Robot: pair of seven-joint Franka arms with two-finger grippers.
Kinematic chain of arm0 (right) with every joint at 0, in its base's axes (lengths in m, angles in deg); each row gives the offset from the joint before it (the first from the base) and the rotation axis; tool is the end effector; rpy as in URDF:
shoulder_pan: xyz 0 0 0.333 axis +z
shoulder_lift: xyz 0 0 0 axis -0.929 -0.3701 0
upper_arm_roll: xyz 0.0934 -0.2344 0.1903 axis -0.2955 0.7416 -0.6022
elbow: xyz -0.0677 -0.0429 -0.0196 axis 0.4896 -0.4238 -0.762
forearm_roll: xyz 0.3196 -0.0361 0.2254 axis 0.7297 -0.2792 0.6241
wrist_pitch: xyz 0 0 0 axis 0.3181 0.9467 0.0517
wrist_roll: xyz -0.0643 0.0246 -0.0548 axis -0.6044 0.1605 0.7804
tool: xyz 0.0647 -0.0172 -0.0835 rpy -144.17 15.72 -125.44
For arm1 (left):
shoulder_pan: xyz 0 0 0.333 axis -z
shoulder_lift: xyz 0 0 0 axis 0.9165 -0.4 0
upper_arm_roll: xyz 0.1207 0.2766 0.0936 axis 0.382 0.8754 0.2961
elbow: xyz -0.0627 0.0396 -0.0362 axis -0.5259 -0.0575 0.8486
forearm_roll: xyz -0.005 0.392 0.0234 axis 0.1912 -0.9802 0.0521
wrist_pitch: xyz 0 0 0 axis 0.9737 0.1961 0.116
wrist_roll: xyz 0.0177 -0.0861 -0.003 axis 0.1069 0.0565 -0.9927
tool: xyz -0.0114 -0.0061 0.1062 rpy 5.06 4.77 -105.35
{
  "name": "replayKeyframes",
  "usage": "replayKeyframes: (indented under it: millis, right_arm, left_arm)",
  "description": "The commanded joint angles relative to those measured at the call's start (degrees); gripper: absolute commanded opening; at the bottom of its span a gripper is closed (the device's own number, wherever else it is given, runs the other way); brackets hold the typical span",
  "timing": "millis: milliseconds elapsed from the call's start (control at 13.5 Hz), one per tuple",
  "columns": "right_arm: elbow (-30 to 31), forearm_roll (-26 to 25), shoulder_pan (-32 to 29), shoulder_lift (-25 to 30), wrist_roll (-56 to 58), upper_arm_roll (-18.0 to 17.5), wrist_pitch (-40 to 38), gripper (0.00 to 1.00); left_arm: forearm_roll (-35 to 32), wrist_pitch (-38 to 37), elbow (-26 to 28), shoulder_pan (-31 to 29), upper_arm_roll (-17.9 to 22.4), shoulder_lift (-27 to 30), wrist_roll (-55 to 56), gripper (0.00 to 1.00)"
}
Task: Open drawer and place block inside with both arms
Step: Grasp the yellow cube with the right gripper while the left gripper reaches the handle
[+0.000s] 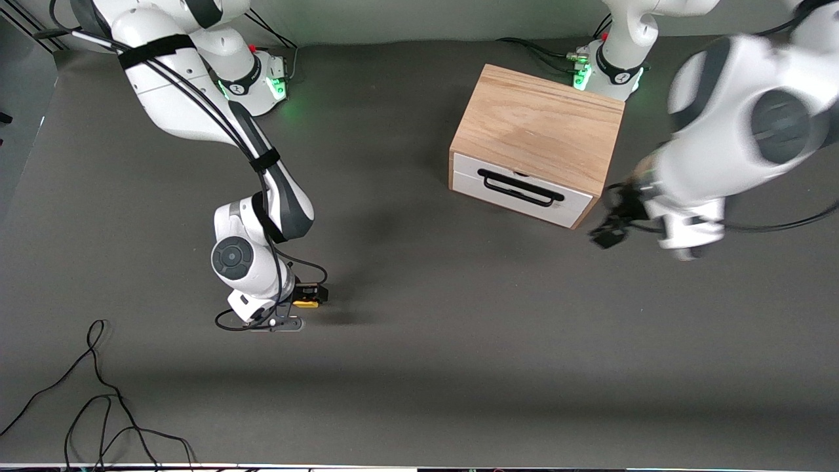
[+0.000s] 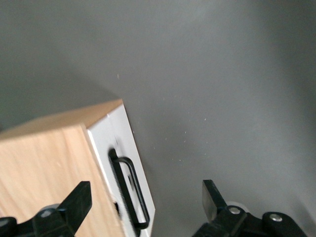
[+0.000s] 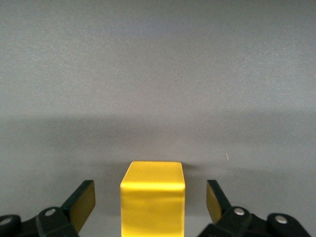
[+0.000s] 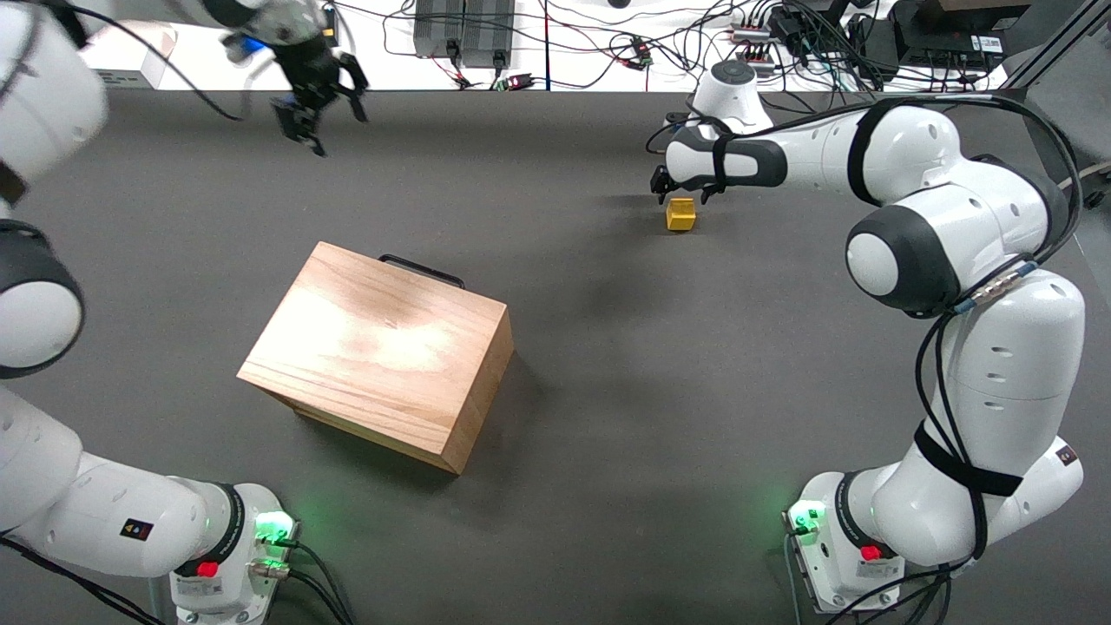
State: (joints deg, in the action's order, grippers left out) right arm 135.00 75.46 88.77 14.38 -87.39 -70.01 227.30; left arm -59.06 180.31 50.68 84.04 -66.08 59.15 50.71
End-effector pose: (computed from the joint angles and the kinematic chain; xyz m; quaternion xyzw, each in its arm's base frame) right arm 0.6416 0.2100 0.2010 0.9999 -0.0119 0.0077 0.0000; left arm 0.5744 -0.2280 0.4897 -0.8717 -0.4808 0.0924 0.0204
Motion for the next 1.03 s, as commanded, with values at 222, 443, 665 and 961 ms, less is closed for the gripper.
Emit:
replayKeyframes:
  millis: [222,443,665,961]
  right_arm:
    - [0.53,1.16,0.43,-1.67,0.75,0.34,2.38,1.0]
    - [0.88,1.16,0.43,-1.49,0.66,0.34,1.94,1.0]
    - [0.97,1.25,0.43,-1.4,0.57,0.25,1.24,1.0]
    - [0.88,1.25,0.43,-1.23,0.66,0.25,0.53,0.55]
  left_arm:
    - [-2.89,2.01,-0.36,7.87,0.76,-9.9,6.95,1.0]
    - [-3.16,2.27,-0.19,9.71,0.76,-14.22,8.63,1.0]
    - [-3.6,2.27,1.74,10.86,0.59,-14.23,8.63,1.0]
    - [-3.51,1.75,6.57,12.36,0.68,-13.7,8.89,1.0]
